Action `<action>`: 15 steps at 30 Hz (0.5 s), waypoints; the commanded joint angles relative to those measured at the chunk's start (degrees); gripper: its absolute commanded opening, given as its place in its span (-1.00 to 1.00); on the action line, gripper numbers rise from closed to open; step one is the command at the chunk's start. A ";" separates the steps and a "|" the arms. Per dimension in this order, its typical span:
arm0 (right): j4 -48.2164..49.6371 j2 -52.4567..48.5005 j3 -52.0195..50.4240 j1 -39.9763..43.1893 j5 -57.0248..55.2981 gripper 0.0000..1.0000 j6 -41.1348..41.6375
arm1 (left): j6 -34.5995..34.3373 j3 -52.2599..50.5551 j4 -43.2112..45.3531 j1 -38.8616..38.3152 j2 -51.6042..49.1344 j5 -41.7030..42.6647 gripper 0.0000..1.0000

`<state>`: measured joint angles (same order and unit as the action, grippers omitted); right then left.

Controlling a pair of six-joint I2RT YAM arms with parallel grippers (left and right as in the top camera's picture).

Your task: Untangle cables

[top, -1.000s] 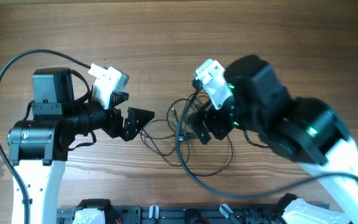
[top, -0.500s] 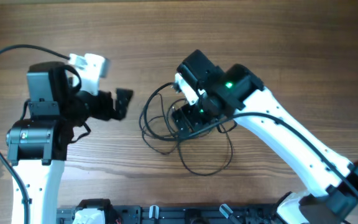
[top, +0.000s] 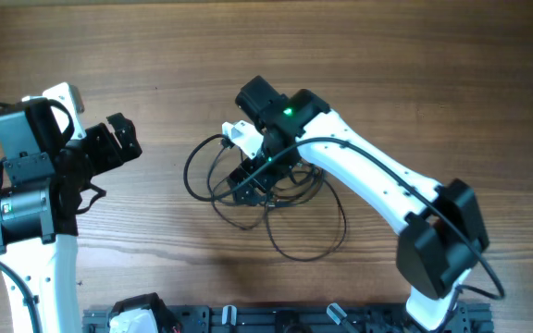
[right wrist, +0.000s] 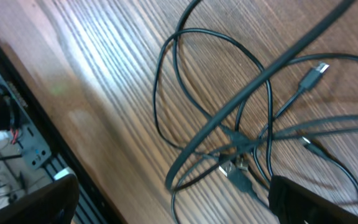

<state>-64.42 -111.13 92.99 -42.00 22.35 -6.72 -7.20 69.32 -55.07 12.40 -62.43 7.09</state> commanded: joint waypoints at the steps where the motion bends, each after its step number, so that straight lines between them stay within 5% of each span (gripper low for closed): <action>1: 1.88 -3.85 -0.68 0.07 3.93 0.99 1.38 | -0.94 0.00 -0.17 0.31 -0.26 -0.55 1.00; 3: 3.02 -4.79 -0.87 0.07 4.96 0.85 2.86 | -0.94 0.00 -0.48 0.31 -0.26 -0.55 1.00; 5: 4.42 -5.53 -0.87 0.04 4.92 0.33 5.44 | -0.96 0.00 -0.87 0.31 -0.26 -0.55 1.00; 7: 5.14 -5.55 -0.85 0.07 4.70 -0.91 8.85 | -0.94 0.00 -1.11 0.31 -0.26 -0.55 1.00; 15: -1.57 2.34 7.96 1.18 3.69 -0.91 11.30 | -0.96 0.00 -1.11 0.31 -0.26 -0.55 1.00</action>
<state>-63.92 -115.26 94.04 -41.78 25.74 3.25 -7.66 69.32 -56.18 12.40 -62.43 7.09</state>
